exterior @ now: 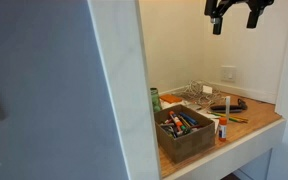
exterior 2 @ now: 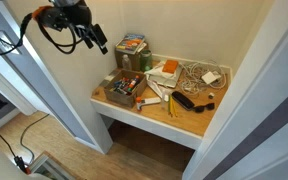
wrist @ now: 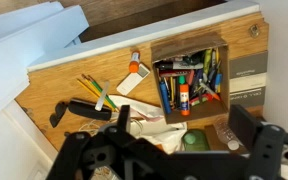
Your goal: Take the orange sharpie out of the box and put it on the shelf
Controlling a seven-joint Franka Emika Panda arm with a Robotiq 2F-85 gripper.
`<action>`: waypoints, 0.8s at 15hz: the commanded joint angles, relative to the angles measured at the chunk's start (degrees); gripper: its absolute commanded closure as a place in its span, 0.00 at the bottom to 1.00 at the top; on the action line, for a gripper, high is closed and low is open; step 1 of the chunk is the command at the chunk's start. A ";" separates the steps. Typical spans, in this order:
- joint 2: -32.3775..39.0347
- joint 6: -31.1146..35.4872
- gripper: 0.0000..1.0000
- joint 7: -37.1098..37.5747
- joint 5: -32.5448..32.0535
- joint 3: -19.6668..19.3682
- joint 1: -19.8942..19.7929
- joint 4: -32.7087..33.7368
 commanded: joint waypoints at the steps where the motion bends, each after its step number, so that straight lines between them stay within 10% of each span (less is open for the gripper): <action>1: 0.07 -0.12 0.00 0.20 -0.26 -0.41 0.50 0.13; 12: 9.21 0.96 0.00 -3.85 0.52 -0.67 1.82 3.44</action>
